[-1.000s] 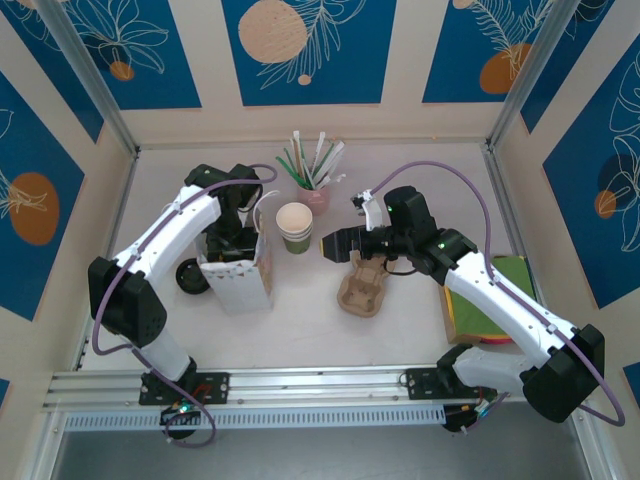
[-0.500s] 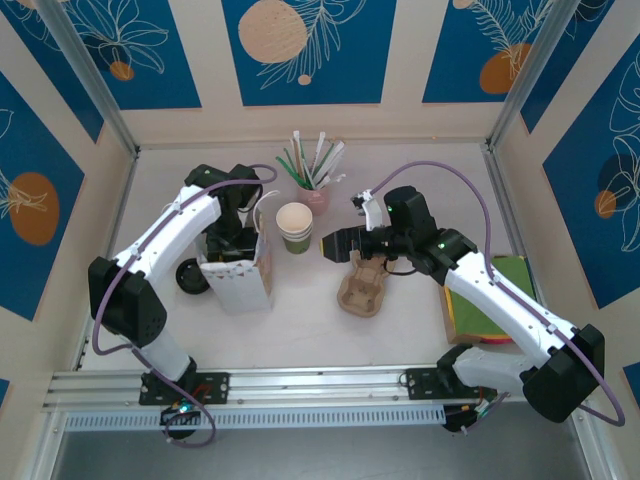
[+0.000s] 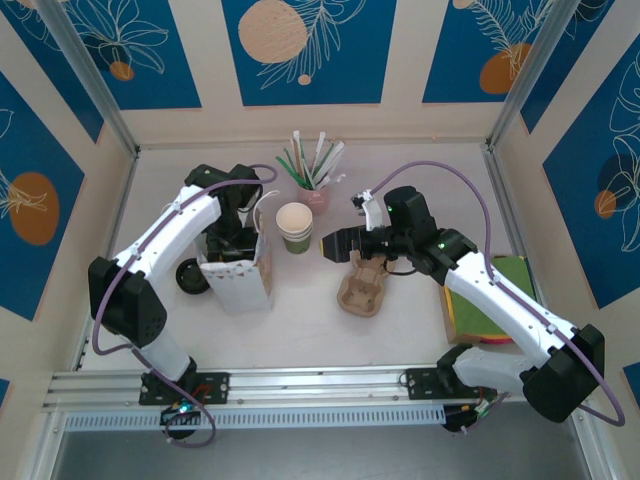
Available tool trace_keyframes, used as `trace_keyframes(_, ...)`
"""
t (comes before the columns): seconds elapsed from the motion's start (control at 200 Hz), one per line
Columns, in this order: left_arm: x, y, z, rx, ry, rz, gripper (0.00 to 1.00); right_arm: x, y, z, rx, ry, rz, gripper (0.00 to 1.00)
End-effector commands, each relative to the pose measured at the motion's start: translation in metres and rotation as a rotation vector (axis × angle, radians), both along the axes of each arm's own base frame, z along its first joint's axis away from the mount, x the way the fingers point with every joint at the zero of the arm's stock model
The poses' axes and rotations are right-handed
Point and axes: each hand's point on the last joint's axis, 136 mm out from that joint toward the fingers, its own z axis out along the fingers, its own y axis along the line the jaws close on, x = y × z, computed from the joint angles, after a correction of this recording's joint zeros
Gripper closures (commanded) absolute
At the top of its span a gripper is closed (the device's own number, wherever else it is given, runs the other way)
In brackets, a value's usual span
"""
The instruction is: Pack the takeout coffee
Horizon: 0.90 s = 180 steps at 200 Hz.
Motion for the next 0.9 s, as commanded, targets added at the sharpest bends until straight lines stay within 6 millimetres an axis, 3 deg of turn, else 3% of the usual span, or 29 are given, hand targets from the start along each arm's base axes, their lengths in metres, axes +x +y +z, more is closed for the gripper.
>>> trace_keyframes(0.0, -0.004, 0.005, -0.004, 0.014, 0.033, -0.005, 0.44, -0.002, 0.0, 0.001, 0.016, 0.009, 0.009, 0.01)
trace_keyframes(0.895, 0.003, 0.005, -0.02, 0.029, 0.034, -0.013, 0.44, -0.004, -0.002, 0.001, 0.012, 0.01, 0.007, 0.01)
